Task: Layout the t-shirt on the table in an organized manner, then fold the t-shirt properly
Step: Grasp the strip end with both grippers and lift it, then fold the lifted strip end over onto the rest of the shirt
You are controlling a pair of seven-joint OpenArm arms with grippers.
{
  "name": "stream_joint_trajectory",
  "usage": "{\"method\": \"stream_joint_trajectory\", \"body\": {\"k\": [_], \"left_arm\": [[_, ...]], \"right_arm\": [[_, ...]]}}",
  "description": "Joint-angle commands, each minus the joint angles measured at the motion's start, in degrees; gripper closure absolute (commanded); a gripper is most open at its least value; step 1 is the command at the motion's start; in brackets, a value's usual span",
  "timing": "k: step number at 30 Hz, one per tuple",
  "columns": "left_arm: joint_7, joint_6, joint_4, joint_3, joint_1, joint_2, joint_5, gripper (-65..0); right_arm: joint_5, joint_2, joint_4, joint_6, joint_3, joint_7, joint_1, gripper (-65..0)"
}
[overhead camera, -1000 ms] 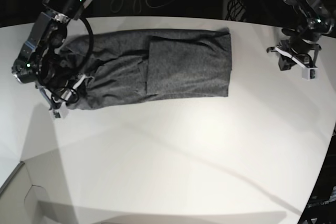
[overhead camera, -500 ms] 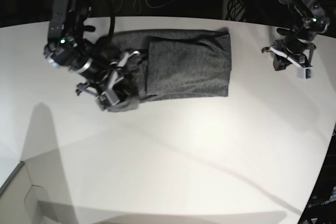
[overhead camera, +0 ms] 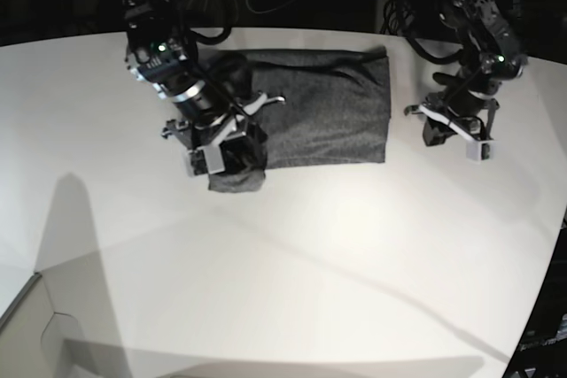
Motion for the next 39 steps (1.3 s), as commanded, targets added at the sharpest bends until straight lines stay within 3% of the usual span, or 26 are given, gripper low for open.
{"method": "stream_joint_trajectory", "body": {"k": [1,3,8,17,39], "left_arm": [[-0.98,0.30,1.00,0.45,-0.35,-0.34,-0.82,-1.3],[-1.07,0.39,0.92,0.98,-0.35,-0.34,-0.73,-1.3],[-1.16,0.39,-2.95,2.30,-0.35,-0.34,-0.73,-1.3],[-1.16,0.39,-5.15,2.48,-0.35,-0.34,-0.82,-1.3],[-1.07,0.39,-5.24,2.56,0.09,-0.25,-1.09,-1.3]], "right_arm": [[-0.19,0.11,0.99,-1.76,-1.65,2.18,1.22,0.0],[-4.41,0.73,0.46,-3.87,-5.08,2.36,1.92,0.0],[-17.59,0.64,-0.68,-3.96,-13.70,2.44,3.24,0.0],[-31.04,-2.70,-4.55,-4.04,-22.40,1.92,6.93,0.0],[-32.10,-3.93,-14.22,-4.04,-39.37,1.74,16.07,0.0]]}}
